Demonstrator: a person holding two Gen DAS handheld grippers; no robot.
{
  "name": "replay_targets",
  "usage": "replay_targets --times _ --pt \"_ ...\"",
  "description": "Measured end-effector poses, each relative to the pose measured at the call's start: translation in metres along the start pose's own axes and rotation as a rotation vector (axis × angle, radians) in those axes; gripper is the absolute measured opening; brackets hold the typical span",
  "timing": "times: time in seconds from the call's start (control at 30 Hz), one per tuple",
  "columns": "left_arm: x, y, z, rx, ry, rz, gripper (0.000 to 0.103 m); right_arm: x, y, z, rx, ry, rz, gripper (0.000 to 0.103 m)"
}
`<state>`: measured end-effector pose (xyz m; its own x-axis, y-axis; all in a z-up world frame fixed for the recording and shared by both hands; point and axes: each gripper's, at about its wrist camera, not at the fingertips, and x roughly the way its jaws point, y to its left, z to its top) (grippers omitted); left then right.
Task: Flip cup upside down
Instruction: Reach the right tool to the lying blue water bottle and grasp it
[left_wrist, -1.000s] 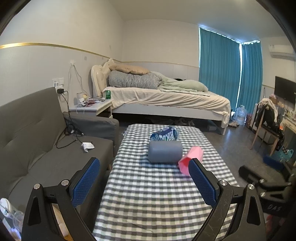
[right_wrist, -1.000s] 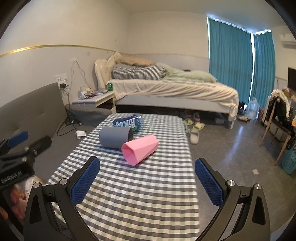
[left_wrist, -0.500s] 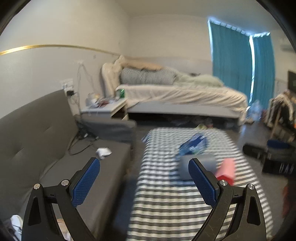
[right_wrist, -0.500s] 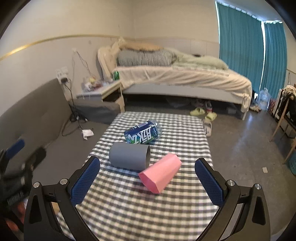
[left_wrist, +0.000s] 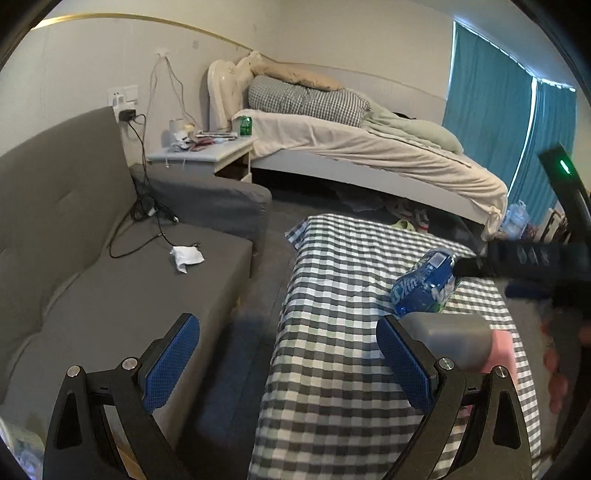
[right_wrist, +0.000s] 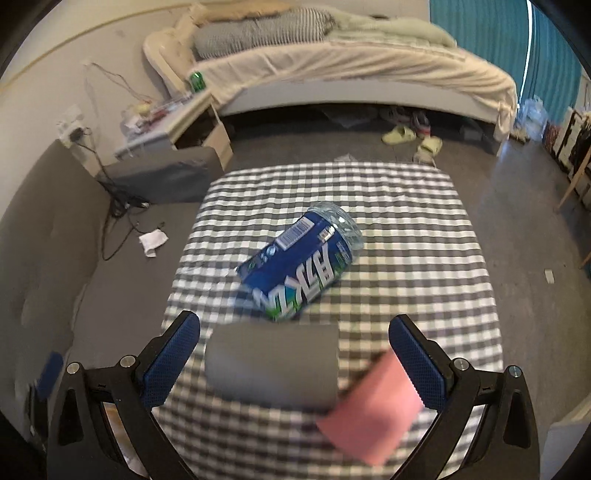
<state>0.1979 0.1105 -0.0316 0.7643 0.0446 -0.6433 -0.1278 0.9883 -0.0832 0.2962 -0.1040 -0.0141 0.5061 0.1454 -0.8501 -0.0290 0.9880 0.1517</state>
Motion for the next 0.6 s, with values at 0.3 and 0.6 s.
replay_targets --times 0.3,0.6 --pt "0.020 0.006 -0.012 -0.044 0.071 -0.020 0.099 0.065 0.001 0.039 0.103 0.119 -0.025 0.098" --pt "0.020 0.005 -0.020 -0.033 0.080 -0.037 0.099 0.108 0.006 0.041 0.155 0.230 -0.005 0.092"
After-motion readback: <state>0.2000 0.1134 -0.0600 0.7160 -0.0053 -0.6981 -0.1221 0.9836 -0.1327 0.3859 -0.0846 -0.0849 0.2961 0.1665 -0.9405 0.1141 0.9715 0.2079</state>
